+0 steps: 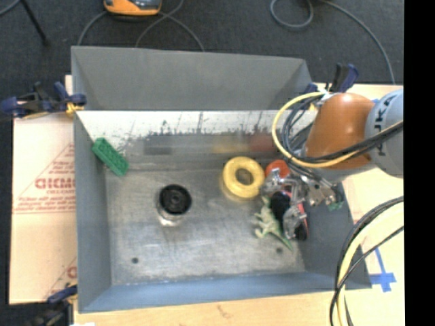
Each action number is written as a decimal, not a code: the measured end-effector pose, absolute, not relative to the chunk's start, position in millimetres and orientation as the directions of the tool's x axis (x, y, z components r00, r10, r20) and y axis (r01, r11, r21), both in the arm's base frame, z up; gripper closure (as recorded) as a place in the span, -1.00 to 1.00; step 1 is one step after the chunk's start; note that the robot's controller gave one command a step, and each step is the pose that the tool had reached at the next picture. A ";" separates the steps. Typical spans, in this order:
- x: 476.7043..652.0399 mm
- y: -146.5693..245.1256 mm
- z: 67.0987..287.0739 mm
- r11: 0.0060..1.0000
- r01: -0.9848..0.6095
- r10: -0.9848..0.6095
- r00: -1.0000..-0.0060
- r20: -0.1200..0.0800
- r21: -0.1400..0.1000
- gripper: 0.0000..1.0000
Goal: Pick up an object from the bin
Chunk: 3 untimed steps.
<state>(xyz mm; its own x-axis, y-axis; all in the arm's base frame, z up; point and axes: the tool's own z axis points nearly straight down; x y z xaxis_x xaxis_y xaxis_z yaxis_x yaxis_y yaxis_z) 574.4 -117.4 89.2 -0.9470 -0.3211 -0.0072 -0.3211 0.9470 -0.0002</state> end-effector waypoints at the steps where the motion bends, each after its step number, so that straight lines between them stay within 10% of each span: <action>1: 567.9 -128.0 97.0 0.924 -0.383 -0.383 -0.924 -0.005 0.005 -1.00; 2: 573.4 -124.1 81.5 0.910 -0.415 -0.415 -0.910 -0.006 0.006 -1.00; 3: 575.8 -123.7 78.9 0.862 -0.507 -0.506 -0.862 -0.017 0.016 1.00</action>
Offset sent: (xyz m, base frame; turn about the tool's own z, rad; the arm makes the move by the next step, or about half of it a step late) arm -0.0033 -0.0090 -0.0192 -0.1127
